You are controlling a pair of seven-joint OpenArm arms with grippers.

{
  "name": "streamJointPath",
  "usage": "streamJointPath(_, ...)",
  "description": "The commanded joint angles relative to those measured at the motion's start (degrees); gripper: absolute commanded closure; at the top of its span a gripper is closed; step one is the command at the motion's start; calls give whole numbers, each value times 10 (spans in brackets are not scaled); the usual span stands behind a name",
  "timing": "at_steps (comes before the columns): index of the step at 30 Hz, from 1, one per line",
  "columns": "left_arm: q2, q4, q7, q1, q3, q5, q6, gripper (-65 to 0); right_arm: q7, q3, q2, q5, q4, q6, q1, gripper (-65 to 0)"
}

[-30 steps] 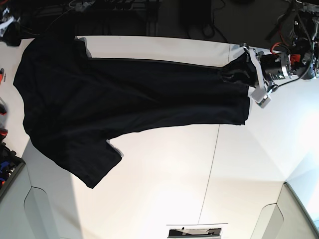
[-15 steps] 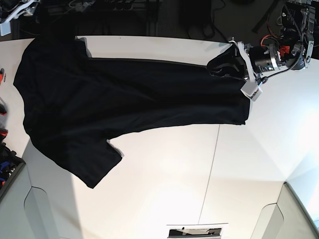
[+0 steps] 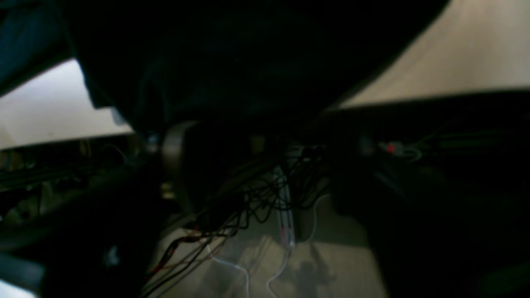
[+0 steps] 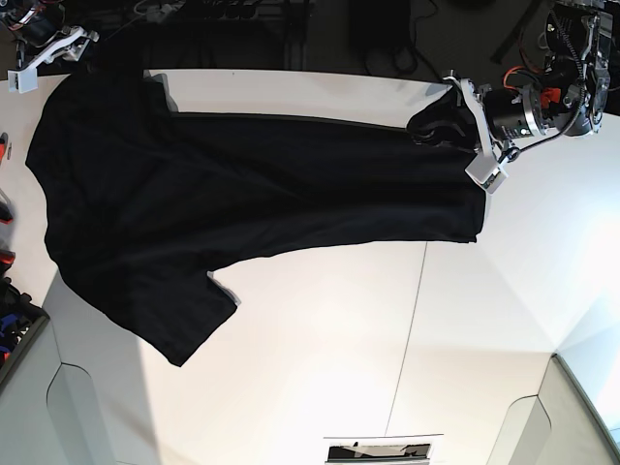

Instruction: Layout the t-shirt on the table in an organized manner, then fold the t-shirt properly

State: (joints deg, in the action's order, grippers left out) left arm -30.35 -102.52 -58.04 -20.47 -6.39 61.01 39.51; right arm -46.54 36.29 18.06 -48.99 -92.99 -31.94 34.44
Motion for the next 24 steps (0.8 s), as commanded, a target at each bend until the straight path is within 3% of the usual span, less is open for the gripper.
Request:
streamJointPath(1, -8, -9, 13, 3, -5, 9, 5, -168, 4, 5, 8, -16, -8, -4, 2, -250)
streamJointPath(3, -8, -9, 13, 3, -5, 8, 5, -168, -5, 5, 8, -21, -8, -4, 2, -98)
streamJointPath(5, -8, -9, 13, 3, -5, 8, 5, -168, -13, 5, 8, -24, -8, -5, 2, 0)
streamJointPath(19, -13, -8, 15, 3, -5, -24, 5, -168, -8, 35, 10, -12, -124, -5, 2, 0)
streamJointPath(24, -13, -5, 38, 3, -5, -36, 5, -168, 1, 48, 40, 8, -146, -5, -17, 0)
